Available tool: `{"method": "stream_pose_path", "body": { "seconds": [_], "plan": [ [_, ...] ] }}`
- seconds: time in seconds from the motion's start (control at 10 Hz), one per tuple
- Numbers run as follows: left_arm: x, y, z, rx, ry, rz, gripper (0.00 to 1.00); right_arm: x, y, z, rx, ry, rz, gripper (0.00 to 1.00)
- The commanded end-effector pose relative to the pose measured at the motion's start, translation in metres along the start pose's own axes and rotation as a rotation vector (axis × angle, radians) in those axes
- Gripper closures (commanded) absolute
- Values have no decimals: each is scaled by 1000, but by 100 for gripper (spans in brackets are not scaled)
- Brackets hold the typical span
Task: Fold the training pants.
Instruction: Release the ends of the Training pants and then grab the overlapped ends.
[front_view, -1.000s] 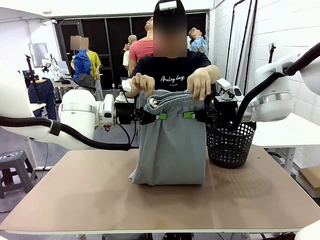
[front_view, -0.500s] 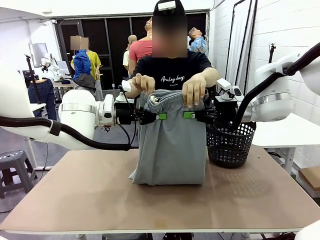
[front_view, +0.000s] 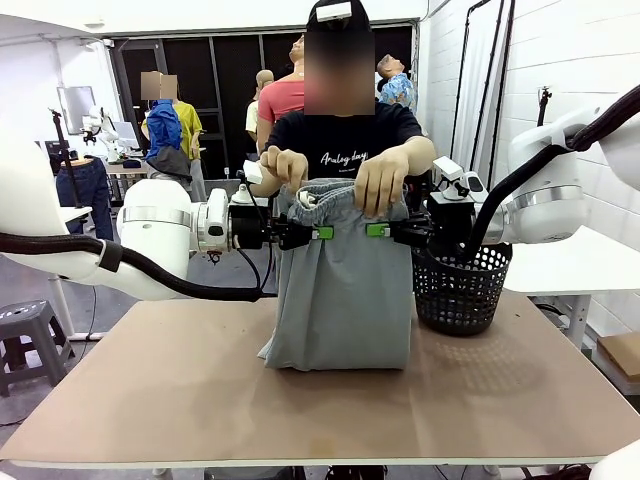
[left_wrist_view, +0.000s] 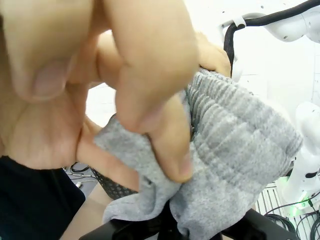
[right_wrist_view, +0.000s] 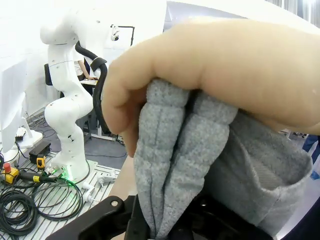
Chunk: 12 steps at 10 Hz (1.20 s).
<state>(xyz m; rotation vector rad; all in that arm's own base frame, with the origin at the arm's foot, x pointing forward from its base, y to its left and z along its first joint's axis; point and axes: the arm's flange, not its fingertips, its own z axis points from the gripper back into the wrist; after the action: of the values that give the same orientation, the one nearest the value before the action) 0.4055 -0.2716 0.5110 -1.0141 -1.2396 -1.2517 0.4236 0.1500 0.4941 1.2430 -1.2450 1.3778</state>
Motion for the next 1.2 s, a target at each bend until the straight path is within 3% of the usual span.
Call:
{"method": "stream_pose_path", "body": {
  "seconds": [0.0, 1.1],
  "plan": [
    [3, 0, 0, 9, -4, -1, 100, 1, 2, -1, 3, -4, 3, 100],
    [3, 0, 0, 9, -4, -1, 100, 1, 2, -1, 3, -4, 3, 100]
  ]
}}
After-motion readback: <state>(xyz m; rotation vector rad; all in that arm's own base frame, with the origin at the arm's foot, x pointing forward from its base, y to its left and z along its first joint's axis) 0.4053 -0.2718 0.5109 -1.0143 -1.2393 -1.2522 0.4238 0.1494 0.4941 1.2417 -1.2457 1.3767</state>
